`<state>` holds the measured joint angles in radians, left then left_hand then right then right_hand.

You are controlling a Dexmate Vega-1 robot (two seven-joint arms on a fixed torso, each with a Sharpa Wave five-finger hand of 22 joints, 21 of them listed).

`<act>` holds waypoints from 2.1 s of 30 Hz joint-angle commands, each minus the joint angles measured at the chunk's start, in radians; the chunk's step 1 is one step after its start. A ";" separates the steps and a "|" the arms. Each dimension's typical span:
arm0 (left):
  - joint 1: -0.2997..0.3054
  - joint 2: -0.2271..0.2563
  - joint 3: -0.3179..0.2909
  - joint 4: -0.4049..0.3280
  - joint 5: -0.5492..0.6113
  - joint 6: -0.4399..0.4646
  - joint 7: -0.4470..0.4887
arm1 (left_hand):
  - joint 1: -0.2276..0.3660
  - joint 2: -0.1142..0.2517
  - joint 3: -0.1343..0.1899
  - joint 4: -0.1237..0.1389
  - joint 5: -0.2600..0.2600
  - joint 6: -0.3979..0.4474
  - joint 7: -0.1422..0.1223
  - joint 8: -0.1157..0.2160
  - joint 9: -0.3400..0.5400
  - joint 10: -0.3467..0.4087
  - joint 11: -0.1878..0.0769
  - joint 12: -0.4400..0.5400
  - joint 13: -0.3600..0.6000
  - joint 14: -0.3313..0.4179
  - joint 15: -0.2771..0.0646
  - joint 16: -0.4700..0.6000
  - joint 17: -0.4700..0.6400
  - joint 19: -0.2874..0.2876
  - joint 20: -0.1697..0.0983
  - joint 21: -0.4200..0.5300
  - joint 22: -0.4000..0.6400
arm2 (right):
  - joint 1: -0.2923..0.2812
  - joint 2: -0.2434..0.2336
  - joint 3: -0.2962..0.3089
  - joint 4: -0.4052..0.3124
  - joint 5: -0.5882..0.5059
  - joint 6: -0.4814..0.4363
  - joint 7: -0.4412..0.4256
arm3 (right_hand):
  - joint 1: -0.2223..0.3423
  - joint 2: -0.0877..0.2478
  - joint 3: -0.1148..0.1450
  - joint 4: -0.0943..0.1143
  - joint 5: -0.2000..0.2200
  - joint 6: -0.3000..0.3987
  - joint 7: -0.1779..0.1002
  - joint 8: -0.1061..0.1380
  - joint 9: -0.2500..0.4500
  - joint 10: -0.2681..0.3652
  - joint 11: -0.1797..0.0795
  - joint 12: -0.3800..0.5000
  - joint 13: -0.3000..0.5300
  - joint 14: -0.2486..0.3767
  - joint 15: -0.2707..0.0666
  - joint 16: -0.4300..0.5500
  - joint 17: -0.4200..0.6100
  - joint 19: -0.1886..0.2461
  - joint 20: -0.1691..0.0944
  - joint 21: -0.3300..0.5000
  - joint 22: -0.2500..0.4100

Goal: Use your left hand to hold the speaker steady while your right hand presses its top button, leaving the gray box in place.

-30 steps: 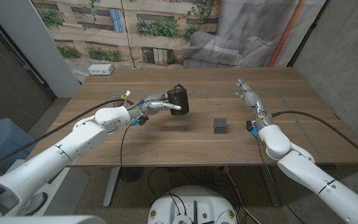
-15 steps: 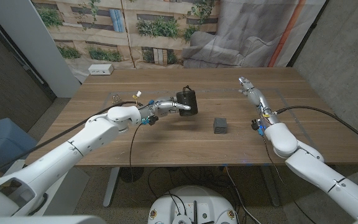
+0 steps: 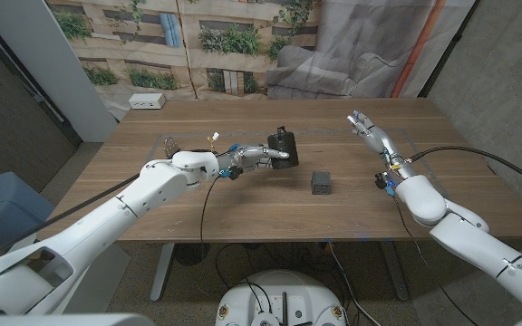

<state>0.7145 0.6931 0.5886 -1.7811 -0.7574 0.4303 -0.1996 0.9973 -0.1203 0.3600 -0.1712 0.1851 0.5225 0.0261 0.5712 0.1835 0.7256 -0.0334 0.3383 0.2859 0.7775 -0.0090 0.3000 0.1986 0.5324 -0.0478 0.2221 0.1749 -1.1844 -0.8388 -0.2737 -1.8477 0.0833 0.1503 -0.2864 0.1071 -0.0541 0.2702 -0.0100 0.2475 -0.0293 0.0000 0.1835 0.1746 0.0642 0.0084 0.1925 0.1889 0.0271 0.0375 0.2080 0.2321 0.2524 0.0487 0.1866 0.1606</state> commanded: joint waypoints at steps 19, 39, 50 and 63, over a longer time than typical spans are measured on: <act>-0.163 -0.058 0.066 0.056 -0.068 0.250 0.019 | -0.013 0.241 0.050 0.021 0.010 0.218 -0.020 0.012 0.006 0.160 -0.126 0.009 0.007 0.108 -0.211 -0.008 0.001 0.033 -0.104 0.009 0.005 | 0.041 -0.138 0.004 -0.137 0.016 -0.212 0.158 | 0.111 -0.041 0.015 -0.097 0.007 -0.106 0.019 -0.010 0.006 -0.083 0.015 -0.014 0.005 -0.069 0.034 -0.016 -0.011 -0.052 0.013 -0.010 0.007; -0.242 -0.081 0.104 0.092 -0.063 0.376 0.018 | -0.054 0.255 0.060 0.031 0.011 0.223 -0.013 -0.003 0.006 0.170 -0.121 0.007 0.008 0.126 -0.213 -0.017 0.001 0.042 -0.104 0.010 0.006 | 0.186 -0.208 -0.112 -0.269 -0.033 -0.481 0.282 | 0.092 -0.054 -0.011 -0.103 0.003 -0.238 0.039 -0.014 0.007 -0.192 0.039 -0.016 0.005 -0.148 0.062 -0.019 -0.007 -0.120 0.025 -0.012 0.008; -0.258 -0.099 0.105 0.120 -0.073 0.393 0.010 | -0.058 0.259 0.070 0.022 0.013 0.232 -0.010 -0.007 0.006 0.173 -0.120 0.005 0.007 0.135 -0.215 -0.021 0.001 0.047 -0.103 0.010 0.006 | 0.270 -0.199 -0.203 -0.322 -0.103 -0.623 0.317 | 0.069 -0.057 -0.023 -0.095 0.002 -0.262 0.039 -0.012 0.007 -0.212 0.056 -0.014 0.005 -0.169 0.074 -0.017 -0.003 -0.133 0.025 -0.010 0.007; -0.300 -0.108 0.140 0.168 -0.044 0.381 -0.066 | -0.059 0.259 0.082 0.010 0.014 0.238 -0.008 -0.014 0.007 0.178 -0.120 0.001 0.005 0.140 -0.216 -0.027 0.002 0.049 -0.102 0.009 0.006 | 0.379 -0.170 -0.293 -0.327 -0.139 -0.741 0.398 | 0.048 -0.061 -0.042 -0.092 0.012 -0.350 0.069 -0.013 0.007 -0.286 0.083 -0.017 0.006 -0.223 0.103 -0.019 0.000 -0.180 0.032 -0.012 0.008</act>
<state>0.4433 0.5934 0.7076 -1.6456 -0.8222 0.8142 -0.2170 0.9972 -0.1204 0.3907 -0.2019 0.1943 0.5363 0.0400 0.5549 0.1895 0.7420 -0.0168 0.3399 0.2895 0.8060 0.0122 0.2704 0.1962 0.5732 -0.0535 0.2259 0.1794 -0.8926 -1.0276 -0.4914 -2.1597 -0.0237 -0.4931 0.0545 0.1529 -0.1236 0.2341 -0.1008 0.2516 -0.1701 0.0596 0.1701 0.1793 -0.1753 0.0878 0.1770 0.1934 -0.1678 0.1357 0.1883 0.2303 0.0839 0.0802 0.1779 0.1652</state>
